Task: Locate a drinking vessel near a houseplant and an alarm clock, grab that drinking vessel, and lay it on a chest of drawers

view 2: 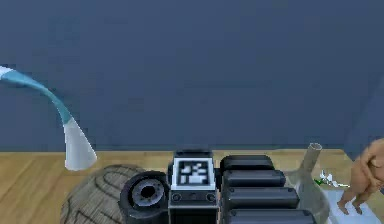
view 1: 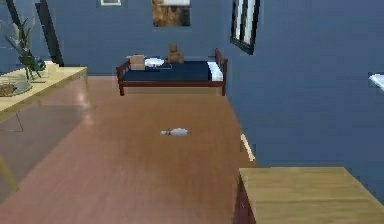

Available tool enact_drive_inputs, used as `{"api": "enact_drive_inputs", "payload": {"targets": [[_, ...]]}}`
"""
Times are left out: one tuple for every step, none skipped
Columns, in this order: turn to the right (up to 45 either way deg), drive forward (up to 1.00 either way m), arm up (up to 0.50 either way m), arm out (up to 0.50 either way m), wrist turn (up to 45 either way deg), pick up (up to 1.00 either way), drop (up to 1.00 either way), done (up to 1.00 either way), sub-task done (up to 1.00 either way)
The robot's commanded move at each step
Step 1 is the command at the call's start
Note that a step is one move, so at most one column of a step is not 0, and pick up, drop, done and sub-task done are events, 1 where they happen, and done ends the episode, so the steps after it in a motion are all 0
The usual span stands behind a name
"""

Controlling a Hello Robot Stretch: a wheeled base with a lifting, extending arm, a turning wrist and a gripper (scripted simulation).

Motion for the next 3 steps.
{"api": "enact_drive_inputs", "payload": {"targets": [[45.0, 0.0, 0.0, 0.0, 0.0, 0.0, 0.0, 0.0, 0.0], [36.0, 0.0, 0.0, 0.0, 0.0, 0.0, 0.0, 0.0, 0.0], [3.0, 0.0, 0.0, 0.0, 0.0, 0.0, 0.0, 0.0, 0.0]]}}
